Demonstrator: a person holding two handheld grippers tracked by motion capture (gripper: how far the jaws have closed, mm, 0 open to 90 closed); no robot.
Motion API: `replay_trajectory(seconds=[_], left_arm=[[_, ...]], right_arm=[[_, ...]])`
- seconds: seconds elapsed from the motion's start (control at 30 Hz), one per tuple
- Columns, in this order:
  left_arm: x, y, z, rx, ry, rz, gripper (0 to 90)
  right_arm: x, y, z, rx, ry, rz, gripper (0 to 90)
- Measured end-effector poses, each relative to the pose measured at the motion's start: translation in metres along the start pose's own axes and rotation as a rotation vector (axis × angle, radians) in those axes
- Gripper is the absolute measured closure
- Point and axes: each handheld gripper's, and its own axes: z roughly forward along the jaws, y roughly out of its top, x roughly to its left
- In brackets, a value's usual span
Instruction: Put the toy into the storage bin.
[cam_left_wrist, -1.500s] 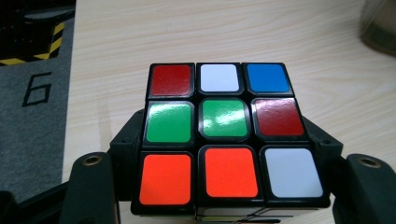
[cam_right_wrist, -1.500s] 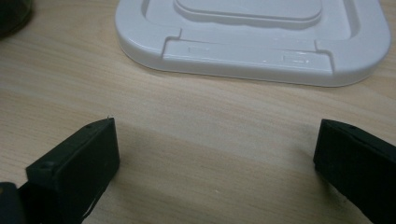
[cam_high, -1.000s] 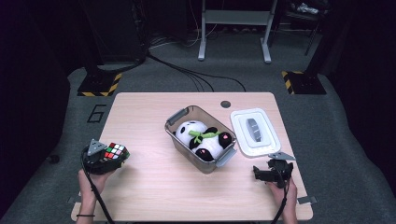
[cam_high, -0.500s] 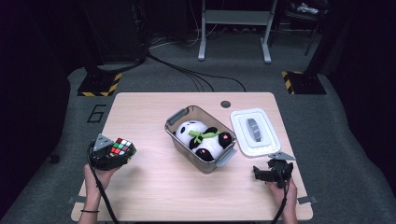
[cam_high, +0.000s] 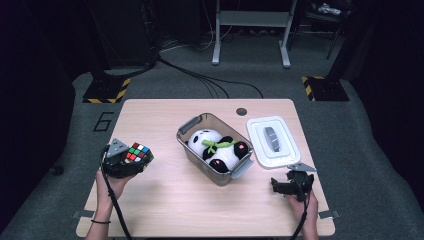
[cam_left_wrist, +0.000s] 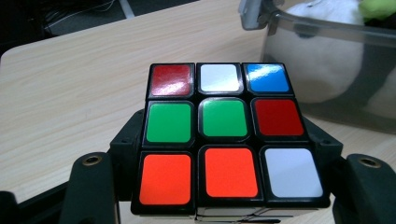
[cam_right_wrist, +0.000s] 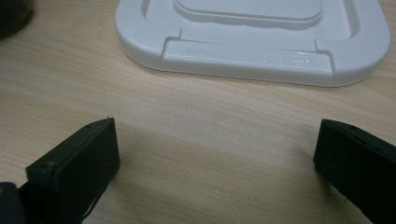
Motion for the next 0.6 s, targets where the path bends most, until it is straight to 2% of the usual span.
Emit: replay_trajectory(seconds=[0.2,0.6], left_arm=[[-0.007,0.016,-0.002,-0.005,-0.022,0.011,34.0],[-0.027,0.046,0.004,-0.032,-0.063,0.069,34.1]], right_arm=[[0.0,0.0,0.0,0.001,0.0,0.001,0.0],[0.0,0.0,0.0,0.0,0.0,0.0,0.0]])
